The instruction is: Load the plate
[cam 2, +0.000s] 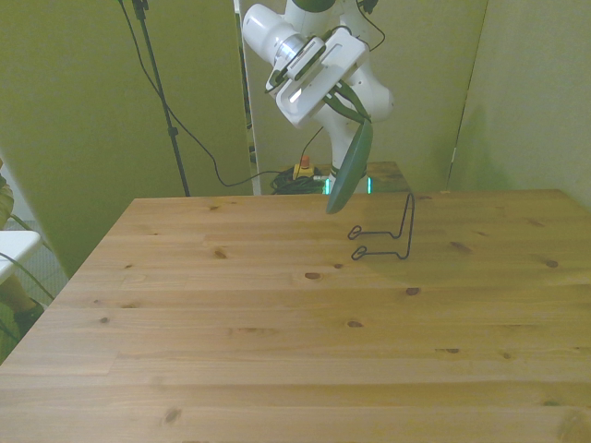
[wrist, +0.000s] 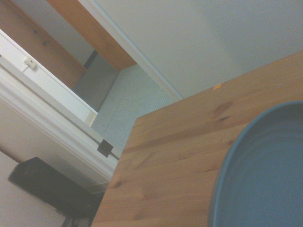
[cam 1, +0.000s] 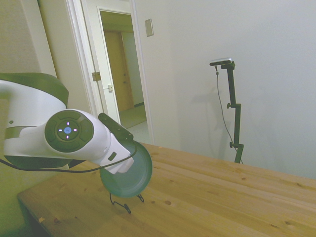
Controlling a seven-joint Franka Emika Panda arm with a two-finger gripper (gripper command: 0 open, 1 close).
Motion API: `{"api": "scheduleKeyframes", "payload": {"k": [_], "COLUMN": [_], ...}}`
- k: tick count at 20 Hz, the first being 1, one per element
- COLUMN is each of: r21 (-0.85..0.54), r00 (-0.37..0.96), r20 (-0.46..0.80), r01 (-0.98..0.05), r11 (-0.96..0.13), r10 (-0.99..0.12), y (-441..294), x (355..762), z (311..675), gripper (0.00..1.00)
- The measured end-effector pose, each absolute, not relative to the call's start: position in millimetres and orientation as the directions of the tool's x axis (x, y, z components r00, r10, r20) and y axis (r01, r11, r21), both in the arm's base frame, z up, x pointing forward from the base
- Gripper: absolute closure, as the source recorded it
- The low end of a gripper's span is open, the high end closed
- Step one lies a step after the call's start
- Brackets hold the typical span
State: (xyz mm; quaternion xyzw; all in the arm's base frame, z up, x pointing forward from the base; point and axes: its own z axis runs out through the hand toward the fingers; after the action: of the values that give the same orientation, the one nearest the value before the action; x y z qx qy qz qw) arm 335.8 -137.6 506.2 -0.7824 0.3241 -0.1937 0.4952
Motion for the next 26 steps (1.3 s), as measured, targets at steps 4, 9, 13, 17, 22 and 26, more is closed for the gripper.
{"api": "scheduleKeyframes", "payload": {"k": [4, 9, 13, 17, 22, 26], "r21": [-0.912, -0.921, -0.922, -0.919, -0.928, -0.933], "r00": [0.725, 0.740, 0.742, 0.739, 0.748, 0.761], "r20": [-0.031, -0.039, -0.036, -0.040, -0.045, -0.058], "r01": [-0.303, -0.288, -0.283, -0.291, -0.277, -0.272], "r11": [-0.278, -0.264, -0.265, -0.265, -0.250, -0.236], "r10": [-0.688, -0.671, -0.669, -0.672, -0.663, -0.647], "y": [-141.2, -144.3, -148.5, -151.4, -150.2, -146.0], "x": [336.2, 336.2, 336.0, 338.9, 342.8, 349.8], "z": [498.2, 490.6, 485.2, 481.4, 477.0, 470.4], "gripper": [1.00, 1.00, 1.00, 1.00, 1.00, 1.00]}}
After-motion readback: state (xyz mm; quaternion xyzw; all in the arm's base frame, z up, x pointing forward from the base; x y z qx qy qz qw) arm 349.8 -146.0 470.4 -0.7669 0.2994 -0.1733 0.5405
